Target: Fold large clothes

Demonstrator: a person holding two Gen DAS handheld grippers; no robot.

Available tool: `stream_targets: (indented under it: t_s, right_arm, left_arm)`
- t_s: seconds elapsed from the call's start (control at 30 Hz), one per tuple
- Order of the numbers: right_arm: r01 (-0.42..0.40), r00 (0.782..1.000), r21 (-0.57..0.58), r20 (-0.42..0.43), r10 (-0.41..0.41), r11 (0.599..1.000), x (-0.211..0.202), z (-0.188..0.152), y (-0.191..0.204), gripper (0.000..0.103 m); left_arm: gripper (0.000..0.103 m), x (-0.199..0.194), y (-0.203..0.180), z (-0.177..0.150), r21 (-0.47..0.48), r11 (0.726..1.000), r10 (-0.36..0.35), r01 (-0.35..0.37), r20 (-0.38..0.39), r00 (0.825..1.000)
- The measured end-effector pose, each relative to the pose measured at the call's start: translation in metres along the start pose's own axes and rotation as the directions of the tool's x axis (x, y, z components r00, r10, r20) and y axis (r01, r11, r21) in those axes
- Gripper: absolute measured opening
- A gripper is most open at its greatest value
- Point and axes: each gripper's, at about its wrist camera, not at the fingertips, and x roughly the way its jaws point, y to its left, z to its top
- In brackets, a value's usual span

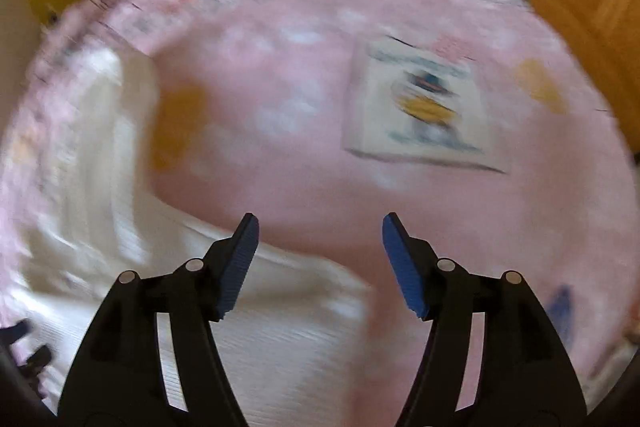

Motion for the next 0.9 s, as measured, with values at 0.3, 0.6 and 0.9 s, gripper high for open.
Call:
stream_targets:
  t_s: [0.3,0.6,0.9]
  right_arm:
    - [-0.342,0.937,0.028,-0.071,0.343,0.939,0.072,0.063,0.108,0.066]
    - [-0.259,0.954,-0.055,-0.174,0.246,0.964,0.151,0.071,0.158,0.066]
    - [-0.318,0.948,-0.101,-0.047,0.315,0.943,0.132,0.07,0.169,0.013]
  left_arm:
    - [0.095,0.101,0.057,0.168,-0.25,0.927,-0.31,0.281,-0.085,0.947]
    - [0.093,0.17,0.084,0.218,-0.436,0.814,-0.447,0.385,-0.045,0.893]
    - [0.01,0.167,0.06,0.237,-0.372,0.842,-0.432,0.391,-0.031,0.901]
